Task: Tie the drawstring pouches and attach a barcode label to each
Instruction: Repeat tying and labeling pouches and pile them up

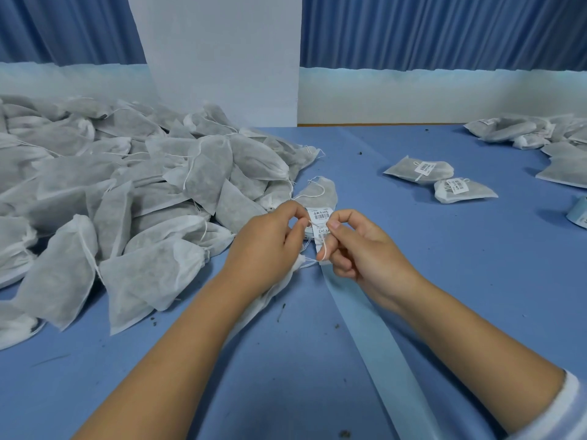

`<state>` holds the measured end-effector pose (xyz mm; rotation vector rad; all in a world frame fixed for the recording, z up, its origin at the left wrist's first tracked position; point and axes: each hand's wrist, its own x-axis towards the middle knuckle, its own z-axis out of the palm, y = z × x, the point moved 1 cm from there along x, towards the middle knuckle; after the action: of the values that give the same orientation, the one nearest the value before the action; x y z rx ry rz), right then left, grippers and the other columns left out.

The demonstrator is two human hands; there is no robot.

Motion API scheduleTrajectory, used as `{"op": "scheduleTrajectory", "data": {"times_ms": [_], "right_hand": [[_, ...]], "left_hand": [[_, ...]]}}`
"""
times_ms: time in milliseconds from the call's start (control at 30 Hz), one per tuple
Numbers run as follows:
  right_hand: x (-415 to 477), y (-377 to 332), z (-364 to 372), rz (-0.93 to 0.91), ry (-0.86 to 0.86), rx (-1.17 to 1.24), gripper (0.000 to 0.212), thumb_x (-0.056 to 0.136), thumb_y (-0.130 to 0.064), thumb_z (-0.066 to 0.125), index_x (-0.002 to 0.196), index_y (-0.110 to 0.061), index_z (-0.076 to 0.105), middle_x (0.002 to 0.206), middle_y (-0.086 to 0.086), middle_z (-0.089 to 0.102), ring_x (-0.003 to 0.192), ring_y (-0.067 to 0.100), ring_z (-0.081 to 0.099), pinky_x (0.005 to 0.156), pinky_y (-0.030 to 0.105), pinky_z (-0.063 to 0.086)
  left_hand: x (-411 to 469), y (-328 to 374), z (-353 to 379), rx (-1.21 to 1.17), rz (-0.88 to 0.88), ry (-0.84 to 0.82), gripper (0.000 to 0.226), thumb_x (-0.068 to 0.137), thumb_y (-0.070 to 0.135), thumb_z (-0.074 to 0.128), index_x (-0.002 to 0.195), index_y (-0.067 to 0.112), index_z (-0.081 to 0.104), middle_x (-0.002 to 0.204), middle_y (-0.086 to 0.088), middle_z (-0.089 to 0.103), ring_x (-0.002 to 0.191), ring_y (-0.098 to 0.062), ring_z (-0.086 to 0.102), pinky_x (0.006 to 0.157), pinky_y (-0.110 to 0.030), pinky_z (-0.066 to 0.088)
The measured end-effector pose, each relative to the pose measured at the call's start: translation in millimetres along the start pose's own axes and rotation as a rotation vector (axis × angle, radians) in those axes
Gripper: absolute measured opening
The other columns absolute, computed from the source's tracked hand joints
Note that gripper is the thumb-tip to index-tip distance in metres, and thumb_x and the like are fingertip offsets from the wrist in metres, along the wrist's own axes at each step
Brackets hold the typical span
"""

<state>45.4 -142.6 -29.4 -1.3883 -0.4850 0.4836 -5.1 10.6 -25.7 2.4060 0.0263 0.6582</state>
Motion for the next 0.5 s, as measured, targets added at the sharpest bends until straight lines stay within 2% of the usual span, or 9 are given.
{"op": "scheduleTrajectory", "data": {"times_ms": [167,300,333,400,500], "right_hand": [[1,1,-1,-0.012,0.005,0.023,0.011,0.104,-0.015,0.042,0.093,-0.017,0.046,0.057,0.002,0.061,0.043,0.009,0.03,0.041,0.018,0.028],[3,3,-7,0.03,0.061,0.094,0.009,0.104,-0.015,0.043,0.095,-0.015,0.046,0.061,0.003,0.063,0.044,0.009,0.042,0.04,0.019,0.033],[4,2,-9,0.04,0.078,0.133,0.009,0.104,-0.015,0.043,0.095,-0.014,0.046,0.063,0.003,0.064,0.045,0.01,0.047,0.041,0.019,0.037],[6,-1,-13,0.048,0.109,0.222,0.01,0.104,-0.014,0.043,0.094,-0.015,0.046,0.068,0.005,0.068,0.049,0.01,0.056,0.043,0.019,0.044],[7,-4,-18,0.019,0.153,0.316,0.012,0.104,-0.013,0.042,0.094,-0.013,0.047,0.076,0.01,0.072,0.058,0.014,0.065,0.052,0.022,0.053]], "left_hand": [[0,1,1,-0.041,-0.024,-0.039,0.011,0.099,0.023,0.054,0.088,0.025,0.054,0.039,0.015,0.044,0.047,-0.006,0.044,0.05,-0.023,0.026],[-2,0,4,-0.126,-0.108,-0.174,0.017,0.1,0.027,0.054,0.084,0.024,0.059,0.045,0.011,0.047,0.047,-0.008,0.043,0.053,-0.025,0.032],[-2,0,3,-0.158,-0.126,-0.223,0.02,0.101,0.028,0.052,0.085,0.022,0.062,0.054,0.009,0.054,0.053,-0.008,0.049,0.058,-0.026,0.037],[-1,-1,-1,-0.246,-0.172,-0.31,0.028,0.103,0.025,0.047,0.087,0.019,0.069,0.08,0.005,0.068,0.08,-0.013,0.063,0.079,-0.025,0.045],[1,-7,-11,-0.303,-0.25,-0.431,0.025,0.098,0.022,0.05,0.091,0.02,0.074,0.097,0.011,0.072,0.099,-0.006,0.063,0.093,-0.02,0.043]]}}
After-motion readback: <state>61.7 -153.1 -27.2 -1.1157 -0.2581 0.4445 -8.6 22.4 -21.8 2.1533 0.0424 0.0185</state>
